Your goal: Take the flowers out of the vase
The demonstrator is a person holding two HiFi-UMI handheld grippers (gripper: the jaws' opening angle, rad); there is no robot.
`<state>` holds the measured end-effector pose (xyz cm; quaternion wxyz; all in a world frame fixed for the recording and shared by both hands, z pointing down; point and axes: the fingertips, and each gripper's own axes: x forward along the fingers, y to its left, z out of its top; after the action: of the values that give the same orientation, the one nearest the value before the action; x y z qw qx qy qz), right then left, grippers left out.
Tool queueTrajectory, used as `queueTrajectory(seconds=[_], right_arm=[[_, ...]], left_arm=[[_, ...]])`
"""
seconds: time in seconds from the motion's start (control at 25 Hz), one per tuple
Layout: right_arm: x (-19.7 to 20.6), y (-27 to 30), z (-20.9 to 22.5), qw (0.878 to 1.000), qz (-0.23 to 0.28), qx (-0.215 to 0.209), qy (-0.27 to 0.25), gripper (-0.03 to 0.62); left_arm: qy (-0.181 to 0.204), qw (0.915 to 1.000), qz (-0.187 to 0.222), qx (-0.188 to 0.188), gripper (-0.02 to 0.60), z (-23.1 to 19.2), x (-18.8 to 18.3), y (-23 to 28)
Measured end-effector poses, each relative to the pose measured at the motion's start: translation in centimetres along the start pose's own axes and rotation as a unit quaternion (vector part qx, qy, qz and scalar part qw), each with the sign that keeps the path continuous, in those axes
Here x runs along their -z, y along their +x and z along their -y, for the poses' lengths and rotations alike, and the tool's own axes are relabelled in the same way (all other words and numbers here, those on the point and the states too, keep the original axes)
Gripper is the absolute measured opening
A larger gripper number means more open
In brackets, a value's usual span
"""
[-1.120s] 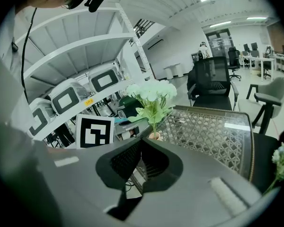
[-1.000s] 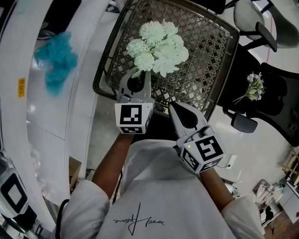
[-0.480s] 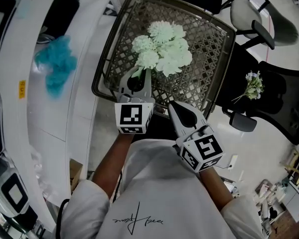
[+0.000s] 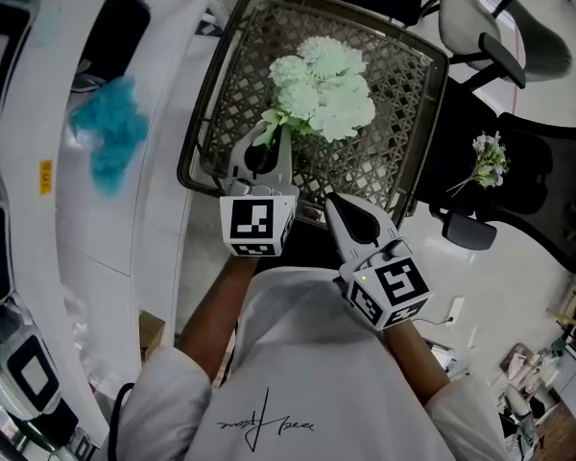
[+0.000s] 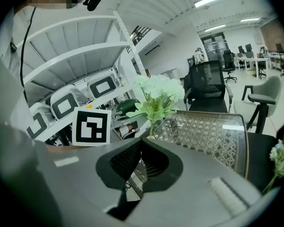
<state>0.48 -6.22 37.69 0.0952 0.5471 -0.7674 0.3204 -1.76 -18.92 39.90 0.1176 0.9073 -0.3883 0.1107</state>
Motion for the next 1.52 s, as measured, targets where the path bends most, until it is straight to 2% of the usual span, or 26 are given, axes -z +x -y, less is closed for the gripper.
queueTrajectory(seconds=[0.76,1.16,1.52], right_arm=[[0.1,-2.9,0.9,0.999,0.032,0.012,0.016,0.005],[0.8,-4.1,1.4,0.999,0.041,0.02,0.027,0.006],[2.2,-5.3,3.0,0.997,0.039,0.042,0.047,0.005]], left_arm=[[0.027,0.9995,0.005,0.015,0.005,3.6,-1.8,-1.3],[0.017,0.9994,-0.014,0.028,0.005,5.9,-0.2,-2.3],[0.014,0.9977,-0.034,0.056,0.005,8.6,1.7,-1.3]])
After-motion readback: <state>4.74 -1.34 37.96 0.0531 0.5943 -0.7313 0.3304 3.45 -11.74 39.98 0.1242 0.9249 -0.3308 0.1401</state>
